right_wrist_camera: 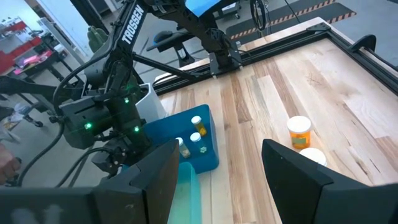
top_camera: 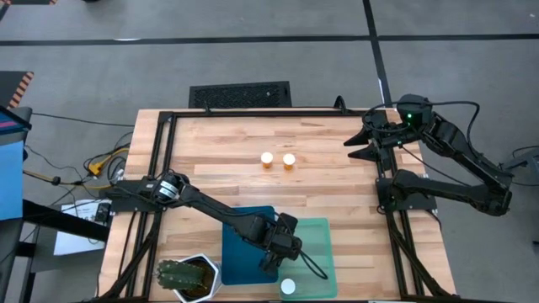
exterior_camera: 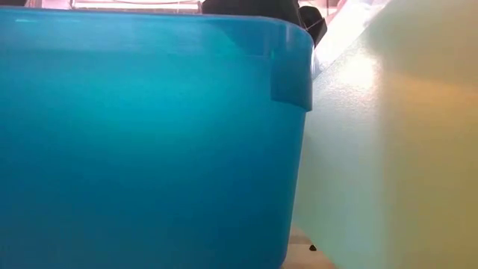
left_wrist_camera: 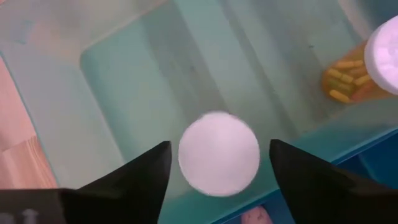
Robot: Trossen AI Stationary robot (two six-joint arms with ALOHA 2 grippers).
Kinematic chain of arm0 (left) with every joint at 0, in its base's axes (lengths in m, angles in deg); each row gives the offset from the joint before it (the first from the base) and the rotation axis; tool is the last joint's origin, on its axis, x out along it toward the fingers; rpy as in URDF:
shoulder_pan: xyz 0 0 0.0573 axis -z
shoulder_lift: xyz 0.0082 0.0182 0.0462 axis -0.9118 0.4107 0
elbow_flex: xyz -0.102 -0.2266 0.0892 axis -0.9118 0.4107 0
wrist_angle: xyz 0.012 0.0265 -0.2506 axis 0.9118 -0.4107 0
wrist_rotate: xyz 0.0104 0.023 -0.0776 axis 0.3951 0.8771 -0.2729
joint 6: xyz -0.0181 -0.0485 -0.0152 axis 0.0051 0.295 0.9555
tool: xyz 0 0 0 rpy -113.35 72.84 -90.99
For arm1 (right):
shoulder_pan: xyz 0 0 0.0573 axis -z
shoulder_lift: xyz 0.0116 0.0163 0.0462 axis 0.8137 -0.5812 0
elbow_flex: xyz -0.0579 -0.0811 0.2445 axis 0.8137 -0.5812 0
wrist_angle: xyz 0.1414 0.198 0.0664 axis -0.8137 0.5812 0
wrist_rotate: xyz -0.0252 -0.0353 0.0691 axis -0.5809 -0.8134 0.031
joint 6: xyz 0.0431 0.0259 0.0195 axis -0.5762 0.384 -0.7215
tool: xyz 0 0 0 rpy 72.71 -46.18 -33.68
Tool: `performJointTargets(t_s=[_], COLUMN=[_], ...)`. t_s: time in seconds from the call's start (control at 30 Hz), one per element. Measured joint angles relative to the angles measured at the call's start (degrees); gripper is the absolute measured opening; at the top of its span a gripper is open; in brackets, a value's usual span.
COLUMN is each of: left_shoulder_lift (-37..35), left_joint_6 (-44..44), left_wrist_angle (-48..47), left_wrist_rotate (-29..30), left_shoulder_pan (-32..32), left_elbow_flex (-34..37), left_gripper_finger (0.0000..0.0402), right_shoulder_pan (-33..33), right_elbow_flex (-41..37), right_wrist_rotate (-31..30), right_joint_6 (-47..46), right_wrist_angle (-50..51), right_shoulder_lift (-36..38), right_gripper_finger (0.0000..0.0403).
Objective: Pick and place medicine bottles into bin by pill shape (circle, oval)
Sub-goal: Put the left large orange pill bottle into the green bin, then put the right large orange pill bottle into the green bin
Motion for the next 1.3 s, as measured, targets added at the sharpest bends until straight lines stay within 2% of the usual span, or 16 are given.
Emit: performJointTargets(t_s=[0.23, 0.43, 0.63, 0.77, 0.97, 1.1, 1.3], left_shoulder_lift=[0.0, -0.2, -0.2, -0.2, -0.2, -0.2, -0.2], left_joint_6=[1.3, 1.2, -1.0, -2.6, -6.0, -8.4, -12.1], left_wrist_angle=[-0.6, -8.5, -19.8, -21.3, -20.7, -15.1, -8.5], left_wrist_rotate=[1.6, -0.4, 2.8, 4.2, 3.6, 2.9, -3.7], left_shoulder_pan=[0.0, -1.6, -7.5, -13.8, -24.8, -31.2, -35.8], left_elbow_flex=[-0.5, -8.8, -17.6, -19.9, -18.3, -16.1, -12.1], left_gripper_finger=[0.0301, 0.0302, 0.0302, 0.0302, 0.0302, 0.0302, 0.0302], right_shoulder_pan=[0.0, 0.0, 0.0, 0.0, 0.0, 0.0, 0.0], right_elbow_flex=[0.0, 0.0, 0.0, 0.0, 0.0, 0.0, 0.0], right_wrist_rotate=[0.0, 0.0, 0.0, 0.0, 0.0, 0.0, 0.0], right_joint_6=[0.0, 0.0, -0.2, -0.2, 1.8, 2.1, 4.6], right_wrist_angle=[0.0, 0.0, 0.0, 0.3, 1.8, 2.5, 3.1], right_shoulder_lift=[0.0, 0.0, 0.0, 0.2, 0.9, 1.5, 2.1], right_gripper_finger=[0.0240, 0.0240, 0.0240, 0.0240, 0.0240, 0.0240, 0.0240])
